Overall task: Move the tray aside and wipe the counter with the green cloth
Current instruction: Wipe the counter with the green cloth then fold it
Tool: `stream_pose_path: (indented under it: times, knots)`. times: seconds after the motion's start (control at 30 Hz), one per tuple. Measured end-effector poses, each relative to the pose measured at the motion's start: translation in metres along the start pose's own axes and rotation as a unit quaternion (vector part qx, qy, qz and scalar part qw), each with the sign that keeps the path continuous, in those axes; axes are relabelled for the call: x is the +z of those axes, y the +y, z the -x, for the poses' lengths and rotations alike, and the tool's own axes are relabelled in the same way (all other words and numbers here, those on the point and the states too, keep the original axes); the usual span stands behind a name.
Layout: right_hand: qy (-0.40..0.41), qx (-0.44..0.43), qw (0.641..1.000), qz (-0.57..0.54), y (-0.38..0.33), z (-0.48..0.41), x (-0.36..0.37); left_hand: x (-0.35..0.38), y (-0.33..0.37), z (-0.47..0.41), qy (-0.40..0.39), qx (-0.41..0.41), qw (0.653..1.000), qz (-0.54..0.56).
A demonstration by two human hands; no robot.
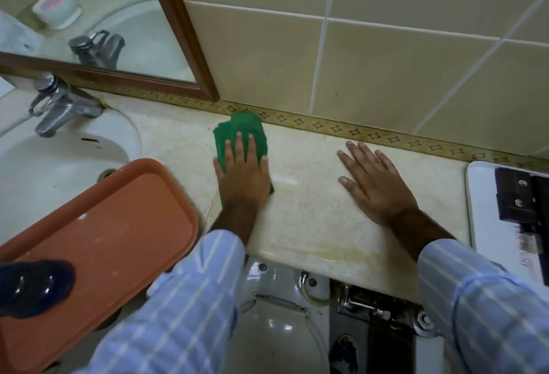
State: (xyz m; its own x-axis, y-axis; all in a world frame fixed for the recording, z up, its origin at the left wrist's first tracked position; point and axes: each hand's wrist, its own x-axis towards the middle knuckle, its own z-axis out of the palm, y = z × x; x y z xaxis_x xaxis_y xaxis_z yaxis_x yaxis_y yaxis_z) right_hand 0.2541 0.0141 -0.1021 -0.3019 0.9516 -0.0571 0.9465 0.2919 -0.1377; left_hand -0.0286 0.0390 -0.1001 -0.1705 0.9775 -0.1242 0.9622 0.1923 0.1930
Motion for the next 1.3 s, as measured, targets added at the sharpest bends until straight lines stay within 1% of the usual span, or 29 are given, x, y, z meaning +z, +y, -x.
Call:
stream_pose_path:
  times: [0.07, 0.17, 0.23, 0.27, 0.33, 0.4, 0.47, 0.53, 0.57, 0.63, 0.7, 0.73, 0.77, 0.8, 0.9, 0.97, 1.0, 1.03, 1.07, 1.1, 1.13, 1.17, 1.2, 1.23, 1.27, 1.3]
  knots:
    - [0.006, 0.001, 1.000, 0.000, 0.001, 0.000, 0.000, 0.002, 0.030, -0.004, -0.006, 0.017, 1.000, 0.012]
    - [0.008, 0.002, 1.000, 0.000, -0.001, 0.001, -0.002, 0.018, 0.058, 0.054, -0.028, 0.133, 0.991, 0.013]
    - [0.002, 0.006, 1.000, 0.001, -0.001, 0.000, -0.003, 0.024, 0.048, 0.109, -0.047, 0.197, 0.979, 0.007]
    - [0.001, 0.007, 1.000, 0.002, -0.002, 0.000, -0.003, 0.024, 0.032, 0.126, -0.050, 0.206, 0.977, 0.001]
    - [0.002, 0.007, 1.000, 0.003, -0.003, 0.000, -0.004, 0.016, -0.007, 0.132, -0.057, 0.167, 0.984, -0.019]
    - [0.002, 0.010, 1.000, 0.000, -0.004, 0.000, -0.004, 0.005, -0.037, 0.099, -0.035, 0.094, 0.994, -0.045]
    - [0.002, 0.009, 1.000, -0.001, -0.003, 0.000, -0.004, -0.005, -0.039, 0.053, -0.029, 0.026, 0.999, -0.030]
    - [0.001, 0.010, 1.000, -0.001, -0.003, 0.001, -0.004, -0.006, -0.014, 0.024, -0.009, 0.006, 1.000, -0.009]
    - [0.002, 0.009, 1.000, -0.001, -0.003, 0.001, -0.005, -0.003, 0.003, 0.022, -0.008, 0.022, 1.000, -0.007]
    - [-0.001, 0.009, 1.000, -0.001, -0.004, 0.002, -0.007, 0.010, 0.028, 0.045, -0.023, 0.108, 0.994, -0.014]
    - [-0.007, 0.007, 1.000, -0.002, -0.005, 0.001, -0.008, 0.022, 0.028, 0.092, -0.044, 0.213, 0.975, -0.037]
    - [-0.008, 0.007, 1.000, -0.002, -0.005, 0.000, -0.009, 0.023, 0.018, 0.110, -0.053, 0.246, 0.967, -0.040]
    - [-0.010, 0.007, 1.000, -0.004, -0.004, 0.000, -0.009, 0.021, 0.003, 0.118, -0.061, 0.256, 0.964, -0.040]
    - [-0.008, 0.007, 1.000, -0.005, -0.005, 0.001, -0.009, 0.017, -0.013, 0.119, -0.067, 0.240, 0.968, -0.038]
    - [-0.003, 0.003, 1.000, -0.015, -0.005, 0.001, -0.009, 0.007, -0.036, 0.086, -0.030, 0.133, 0.990, -0.046]
    - [0.001, -0.002, 0.999, -0.036, -0.002, 0.002, -0.007, 0.008, -0.019, 0.067, -0.002, 0.070, 0.997, -0.042]
    - [0.008, -0.002, 0.999, -0.053, 0.000, 0.002, -0.005, 0.012, -0.003, 0.064, 0.011, 0.059, 0.997, -0.038]
    - [0.012, -0.004, 0.997, -0.075, 0.004, 0.003, -0.004, 0.017, 0.014, 0.068, 0.017, 0.066, 0.997, -0.034]
    - [0.012, -0.001, 0.994, -0.104, 0.006, 0.003, -0.005, 0.022, 0.031, 0.076, 0.015, 0.089, 0.995, -0.034]
    - [0.010, 0.002, 0.990, -0.143, 0.007, 0.002, -0.008, 0.027, 0.049, 0.090, 0.009, 0.129, 0.991, -0.035]
    - [0.004, 0.018, 0.978, -0.208, 0.008, 0.001, -0.012, 0.034, 0.065, 0.107, 0.001, 0.178, 0.983, -0.035]
    - [-0.002, 0.058, 0.951, -0.303, 0.008, 0.000, -0.021, 0.039, 0.079, 0.125, -0.013, 0.226, 0.973, -0.035]
    - [-0.006, 0.114, 0.909, -0.402, 0.008, -0.002, -0.031, 0.041, 0.089, 0.139, -0.032, 0.262, 0.964, -0.033]
    - [0.007, 0.163, 0.881, -0.444, 0.009, -0.003, -0.039, 0.039, 0.093, 0.145, -0.050, 0.283, 0.958, -0.021]
    - [0.028, 0.188, 0.880, -0.435, 0.007, 0.000, -0.049, 0.034, 0.092, 0.143, -0.066, 0.290, 0.955, 0.006]
    - [0.054, 0.193, 0.901, -0.385, 0.001, 0.008, -0.055, 0.026, 0.086, 0.134, -0.074, 0.284, 0.955, 0.045]
